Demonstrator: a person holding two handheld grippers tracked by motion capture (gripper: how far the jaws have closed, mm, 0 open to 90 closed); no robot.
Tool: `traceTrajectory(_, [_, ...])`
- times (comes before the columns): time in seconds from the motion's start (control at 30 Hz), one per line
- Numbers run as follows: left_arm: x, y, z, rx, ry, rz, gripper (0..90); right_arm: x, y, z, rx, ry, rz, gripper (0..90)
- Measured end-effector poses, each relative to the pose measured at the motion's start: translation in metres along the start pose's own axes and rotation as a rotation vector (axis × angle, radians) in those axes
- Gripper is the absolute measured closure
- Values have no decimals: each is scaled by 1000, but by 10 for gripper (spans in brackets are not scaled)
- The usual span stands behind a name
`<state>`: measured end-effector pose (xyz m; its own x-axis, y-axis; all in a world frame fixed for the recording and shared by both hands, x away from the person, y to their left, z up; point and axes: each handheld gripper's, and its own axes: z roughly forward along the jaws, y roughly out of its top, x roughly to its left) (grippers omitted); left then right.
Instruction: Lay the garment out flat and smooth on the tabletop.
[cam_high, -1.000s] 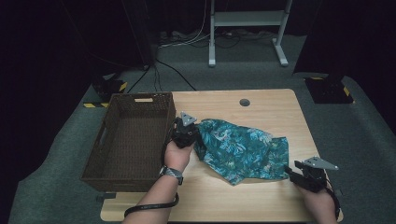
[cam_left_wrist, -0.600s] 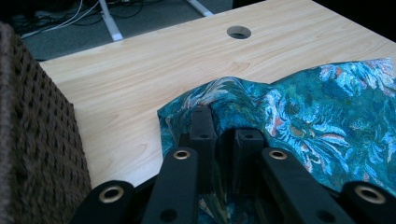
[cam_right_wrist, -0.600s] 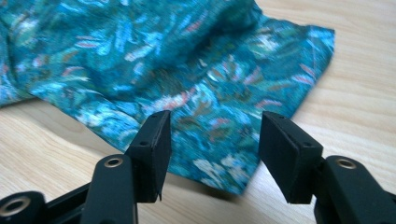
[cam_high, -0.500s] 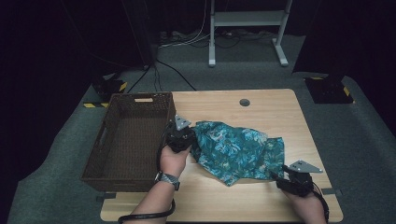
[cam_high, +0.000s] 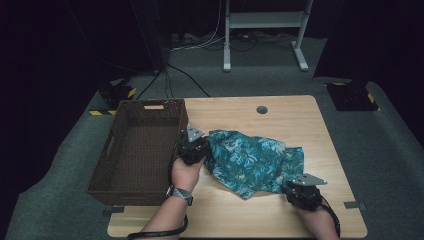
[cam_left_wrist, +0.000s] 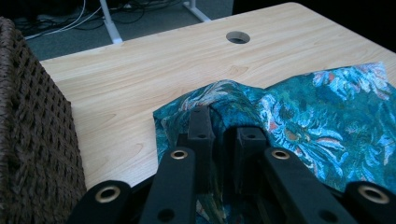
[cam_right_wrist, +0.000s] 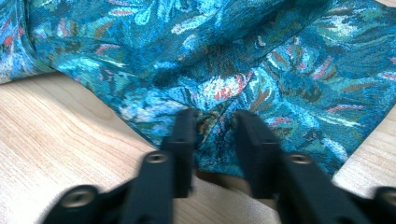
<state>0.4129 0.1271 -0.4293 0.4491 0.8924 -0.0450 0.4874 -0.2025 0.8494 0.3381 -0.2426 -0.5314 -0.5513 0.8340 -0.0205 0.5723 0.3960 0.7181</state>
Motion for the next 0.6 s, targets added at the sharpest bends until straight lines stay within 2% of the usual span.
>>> traceTrajectory(0.07, [-1, -1, 0, -1, -1, -1, 803, 0, 0, 0, 1, -5, -9, 822])
traceTrajectory(0.23, [0, -2, 1, 2, -2, -15, 803, -3, 1, -4, -11, -16, -2, 871])
traceTrajectory(0.47, [-1, 2, -1, -7, -3, -24, 805, -11, 5, -30, -128, -53, 22, 871])
traceTrajectory(0.6, [-1, 6, -1, -11, -4, -26, 807, -22, 8, -47, -194, -75, 57, 876])
